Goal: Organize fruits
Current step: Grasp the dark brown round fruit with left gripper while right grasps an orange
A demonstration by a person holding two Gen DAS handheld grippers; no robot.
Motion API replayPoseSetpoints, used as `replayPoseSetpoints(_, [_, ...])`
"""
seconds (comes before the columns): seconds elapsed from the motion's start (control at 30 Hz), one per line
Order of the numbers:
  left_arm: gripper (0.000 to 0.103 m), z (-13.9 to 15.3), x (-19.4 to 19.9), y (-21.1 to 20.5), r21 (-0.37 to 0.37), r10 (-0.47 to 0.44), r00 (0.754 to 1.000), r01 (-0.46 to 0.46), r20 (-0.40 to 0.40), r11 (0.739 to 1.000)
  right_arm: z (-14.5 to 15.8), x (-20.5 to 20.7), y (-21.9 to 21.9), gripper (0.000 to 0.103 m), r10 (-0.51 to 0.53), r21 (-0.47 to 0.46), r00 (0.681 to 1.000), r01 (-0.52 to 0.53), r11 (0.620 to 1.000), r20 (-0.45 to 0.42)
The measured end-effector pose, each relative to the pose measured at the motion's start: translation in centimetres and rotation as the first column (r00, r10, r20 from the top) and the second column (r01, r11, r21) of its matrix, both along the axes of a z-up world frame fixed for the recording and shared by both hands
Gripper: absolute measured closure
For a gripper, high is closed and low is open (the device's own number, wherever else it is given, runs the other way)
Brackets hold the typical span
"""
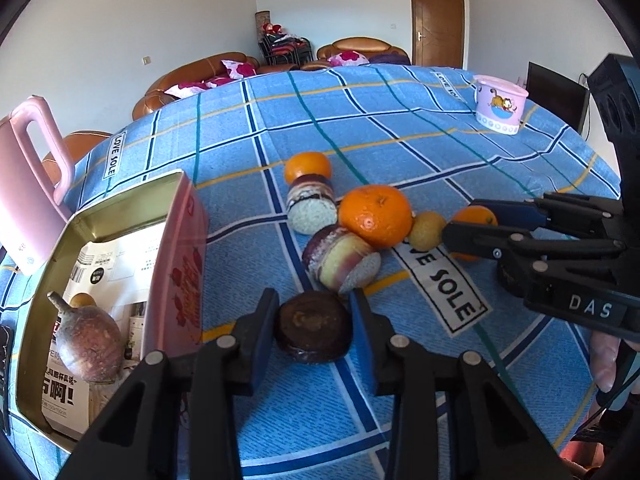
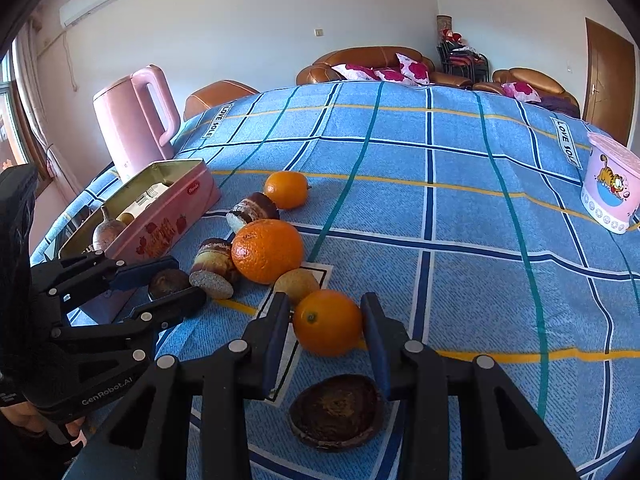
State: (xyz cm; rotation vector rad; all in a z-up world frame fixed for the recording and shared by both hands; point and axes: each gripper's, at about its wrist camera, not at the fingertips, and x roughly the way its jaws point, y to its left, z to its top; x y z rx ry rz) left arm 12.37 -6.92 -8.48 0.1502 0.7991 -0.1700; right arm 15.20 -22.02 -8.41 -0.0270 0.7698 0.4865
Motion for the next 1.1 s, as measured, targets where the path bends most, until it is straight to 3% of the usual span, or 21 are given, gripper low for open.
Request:
replayPoseSetpoints(0.37, [0.066,1.0,-1.2,0.9,-0.071,0.003,0.997,0.003,0.08,0.997,0.5,-0.6,-0.6,0.067,0.005,0.042,0.999,-0.006,0.999,0.036])
replayPoseSetpoints(0.77, [0.066,1.4,-1.7,1.4,-0.109,0.007,0.993,0.006,0.116,0.994,0.3,-0.1,-0.9,0.069,0.0,0.058,1.0,0.0,0.998,0.003])
replayPoseSetpoints(0.97, [0.066,1.6,-2.1,1.7,-0.127,0.009,0.99,0.009,0.141,0.992,0.4,-0.4,0.0,0.071,0.009,0.006,1.0,-0.009,1.0,0.027])
replayPoseSetpoints(1.1, [0.066,1.8,-2.5,1.8,-0.131,0.016,0.986,0.006,0.165,0.991,0.5,-0.7,-0.2,0.071,0.02,0.024,0.999,-0.021,0.999,0.04])
